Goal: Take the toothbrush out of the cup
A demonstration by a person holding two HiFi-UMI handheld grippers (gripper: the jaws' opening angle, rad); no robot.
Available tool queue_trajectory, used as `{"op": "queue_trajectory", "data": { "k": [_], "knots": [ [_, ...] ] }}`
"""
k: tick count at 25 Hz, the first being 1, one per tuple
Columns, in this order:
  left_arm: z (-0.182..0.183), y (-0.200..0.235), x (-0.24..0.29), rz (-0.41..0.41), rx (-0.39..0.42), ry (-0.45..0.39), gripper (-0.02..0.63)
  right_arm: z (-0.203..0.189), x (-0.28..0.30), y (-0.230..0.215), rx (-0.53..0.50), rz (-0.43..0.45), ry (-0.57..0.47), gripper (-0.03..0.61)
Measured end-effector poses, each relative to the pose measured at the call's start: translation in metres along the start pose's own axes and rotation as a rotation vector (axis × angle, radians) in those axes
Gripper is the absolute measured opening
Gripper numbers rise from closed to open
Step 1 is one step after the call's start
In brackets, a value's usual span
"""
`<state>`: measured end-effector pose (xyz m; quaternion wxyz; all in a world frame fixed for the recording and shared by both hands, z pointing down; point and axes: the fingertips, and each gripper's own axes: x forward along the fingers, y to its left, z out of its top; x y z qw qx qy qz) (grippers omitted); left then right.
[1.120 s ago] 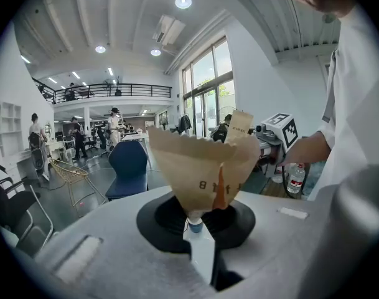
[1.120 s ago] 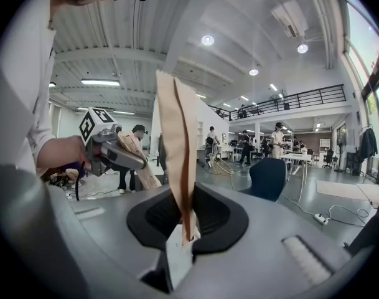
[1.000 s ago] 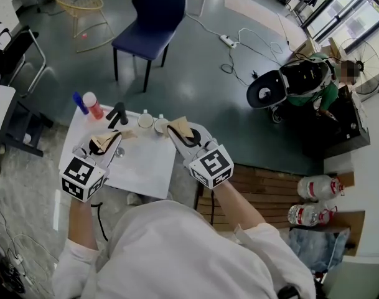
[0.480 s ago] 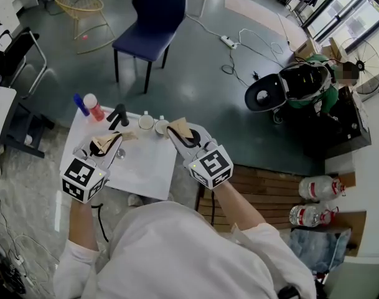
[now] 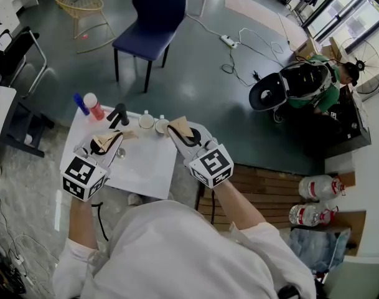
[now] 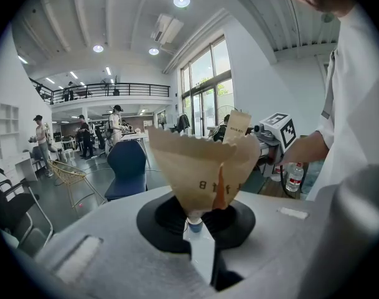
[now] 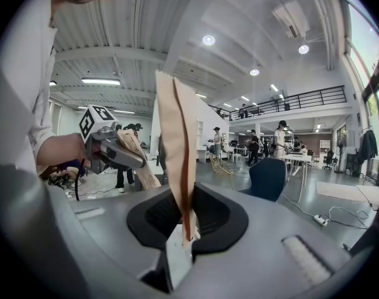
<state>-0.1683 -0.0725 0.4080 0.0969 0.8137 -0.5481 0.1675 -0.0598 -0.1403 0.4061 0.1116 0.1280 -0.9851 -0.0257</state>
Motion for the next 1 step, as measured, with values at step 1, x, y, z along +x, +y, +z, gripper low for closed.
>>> {"op": "queue_trajectory", "data": {
  "k": [1],
  "knots": [
    [-0.0006, -0.0001, -0.0001, -0.001, 0.000, 0.001, 0.032, -0.0001, -0.0002, 0.0003, 0.000, -0.001, 0.000, 0.043]
  ]
}}
